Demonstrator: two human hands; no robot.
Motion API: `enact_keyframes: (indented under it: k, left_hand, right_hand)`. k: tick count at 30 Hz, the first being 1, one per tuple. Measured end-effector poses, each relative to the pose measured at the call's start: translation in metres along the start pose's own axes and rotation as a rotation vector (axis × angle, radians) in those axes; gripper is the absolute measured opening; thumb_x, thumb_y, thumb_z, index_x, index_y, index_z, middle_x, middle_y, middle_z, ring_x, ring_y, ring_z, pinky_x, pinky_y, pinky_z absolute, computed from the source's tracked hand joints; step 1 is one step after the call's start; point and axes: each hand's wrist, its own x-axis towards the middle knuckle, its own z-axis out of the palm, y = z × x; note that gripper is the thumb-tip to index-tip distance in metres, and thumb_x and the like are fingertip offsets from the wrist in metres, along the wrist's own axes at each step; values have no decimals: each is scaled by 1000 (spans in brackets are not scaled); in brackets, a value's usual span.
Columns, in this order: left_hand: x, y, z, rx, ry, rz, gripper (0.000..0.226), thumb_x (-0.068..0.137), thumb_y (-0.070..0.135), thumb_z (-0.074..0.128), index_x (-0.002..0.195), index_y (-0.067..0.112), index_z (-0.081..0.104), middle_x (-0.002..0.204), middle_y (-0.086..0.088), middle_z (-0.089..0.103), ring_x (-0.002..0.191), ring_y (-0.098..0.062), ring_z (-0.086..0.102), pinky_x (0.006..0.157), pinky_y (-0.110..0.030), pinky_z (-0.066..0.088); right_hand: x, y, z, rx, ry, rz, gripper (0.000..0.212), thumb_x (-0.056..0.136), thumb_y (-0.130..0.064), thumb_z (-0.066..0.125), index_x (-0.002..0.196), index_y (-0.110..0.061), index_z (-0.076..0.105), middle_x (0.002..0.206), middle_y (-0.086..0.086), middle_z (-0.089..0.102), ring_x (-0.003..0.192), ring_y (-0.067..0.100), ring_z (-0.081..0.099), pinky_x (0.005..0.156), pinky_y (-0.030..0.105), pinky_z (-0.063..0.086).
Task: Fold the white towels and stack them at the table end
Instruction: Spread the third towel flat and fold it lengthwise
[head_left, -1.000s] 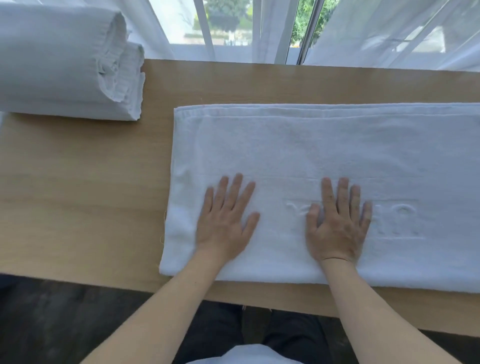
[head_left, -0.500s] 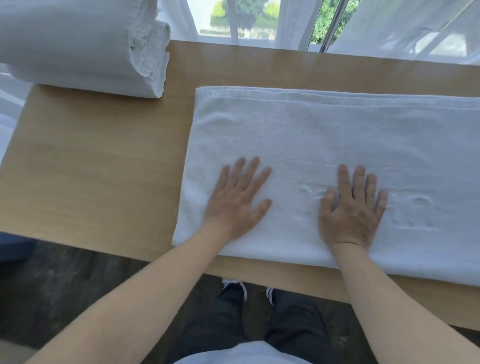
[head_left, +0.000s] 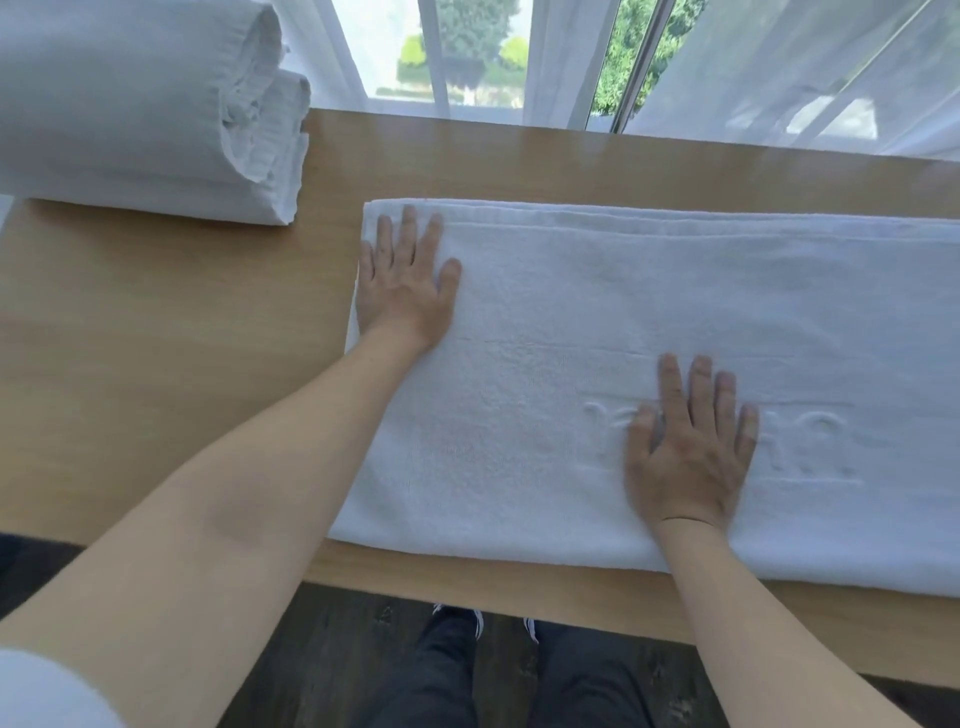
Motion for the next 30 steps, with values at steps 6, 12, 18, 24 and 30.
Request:
enact_keyframes:
  k: [6, 12, 18, 24, 30]
  left_hand:
    - [-124, 48, 24, -205, -7, 286, 64, 104, 50, 20, 162, 24, 9, 169, -5, -3, 155, -25, -10, 125, -44, -7]
    - [-184, -13, 51, 80, -62, 220, 65, 100, 58, 3, 157, 36, -20, 165, 7, -27, 150, -15, -29, 123, -40, -15]
    - [-170, -29, 39, 59, -32, 58, 69, 98, 56, -1, 158, 27, -17, 165, 1, -27, 149, -22, -32, 121, -42, -19]
    - [-178, -8, 51, 54, -46, 300, 65, 100, 61, 5, 158, 37, -13, 167, 7, -21, 151, -15, -25, 123, -40, -14]
    - [-145, -44, 34, 29, -38, 117, 69, 98, 60, -1, 157, 31, -20, 164, 5, -30, 147, -16, -36, 122, -40, -17]
  right_hand:
    - [0, -2, -4, 8, -22, 10, 60, 100, -45, 26, 158, -33, 24, 167, 1, 18, 154, 23, 11, 124, 46, 0]
    - [-1, -2, -4, -4, -31, 20, 60, 99, -46, 23, 158, -34, 22, 167, -1, 17, 154, 22, 9, 125, 45, -1]
    - [-2, -4, -7, 27, -18, 16, 59, 100, -45, 23, 158, -33, 26, 167, 1, 19, 154, 24, 12, 124, 47, 3]
    - [-4, -4, -6, 24, -29, 14, 60, 100, -48, 17, 159, -33, 21, 167, 0, 15, 154, 22, 8, 125, 46, 1]
    - [-4, -8, -10, 4, -49, 11, 63, 98, -46, 21, 159, -30, 22, 168, 3, 14, 154, 26, 8, 124, 48, 1]
